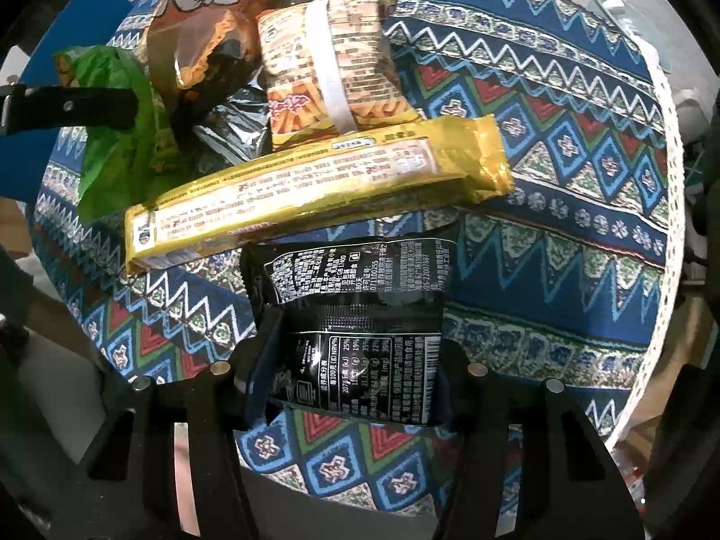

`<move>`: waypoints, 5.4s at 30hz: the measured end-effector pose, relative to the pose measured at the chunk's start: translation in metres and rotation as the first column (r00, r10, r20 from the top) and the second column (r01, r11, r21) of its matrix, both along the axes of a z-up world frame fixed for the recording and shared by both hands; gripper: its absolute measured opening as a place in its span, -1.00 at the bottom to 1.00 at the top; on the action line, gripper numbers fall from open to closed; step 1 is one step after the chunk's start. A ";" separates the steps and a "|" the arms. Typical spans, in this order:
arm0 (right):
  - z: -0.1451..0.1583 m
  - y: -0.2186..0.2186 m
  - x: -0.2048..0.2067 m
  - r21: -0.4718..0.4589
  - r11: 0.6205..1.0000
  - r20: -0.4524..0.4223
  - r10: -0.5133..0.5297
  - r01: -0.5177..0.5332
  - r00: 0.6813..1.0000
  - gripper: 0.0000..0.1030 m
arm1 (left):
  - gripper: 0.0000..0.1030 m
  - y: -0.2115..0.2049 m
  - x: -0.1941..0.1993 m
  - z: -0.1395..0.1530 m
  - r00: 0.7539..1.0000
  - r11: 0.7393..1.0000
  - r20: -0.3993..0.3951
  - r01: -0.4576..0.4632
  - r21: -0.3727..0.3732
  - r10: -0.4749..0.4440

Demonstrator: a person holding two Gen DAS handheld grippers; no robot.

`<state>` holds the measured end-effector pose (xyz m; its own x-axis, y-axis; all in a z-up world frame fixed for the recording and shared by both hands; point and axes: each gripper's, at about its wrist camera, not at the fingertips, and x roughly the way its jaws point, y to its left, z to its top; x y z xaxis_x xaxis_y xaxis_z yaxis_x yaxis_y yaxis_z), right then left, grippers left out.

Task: Organize snacks
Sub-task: 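Grasp the green bag with the left tool while the right tool grasps the black bag, then carry the green and black bags over the box and release them, then withdraw both tools from the box back toward the remaining snacks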

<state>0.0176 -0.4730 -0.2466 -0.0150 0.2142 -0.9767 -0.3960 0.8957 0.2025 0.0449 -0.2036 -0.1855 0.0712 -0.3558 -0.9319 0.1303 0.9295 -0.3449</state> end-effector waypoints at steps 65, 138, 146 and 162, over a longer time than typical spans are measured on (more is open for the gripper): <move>0.202 0.114 0.052 0.190 0.981 0.371 -0.041 -0.032 0.928 -0.29 | -0.41 0.118 -0.054 0.147 0.869 0.979 0.482 0.009 0.206 -0.110; 0.204 0.412 0.069 0.179 0.918 0.341 0.280 -0.355 0.897 0.39 | 0.33 0.335 -0.063 0.135 0.849 0.874 0.489 -0.381 0.301 0.202; 0.213 0.367 0.075 0.197 0.940 0.357 0.197 -0.280 0.913 0.41 | 0.44 0.308 -0.063 0.144 0.851 0.894 0.503 -0.335 0.296 0.152; 0.213 0.283 0.064 0.179 0.963 0.371 0.125 -0.203 0.920 0.46 | 0.47 0.252 -0.058 0.148 0.862 0.921 0.503 -0.242 0.307 0.059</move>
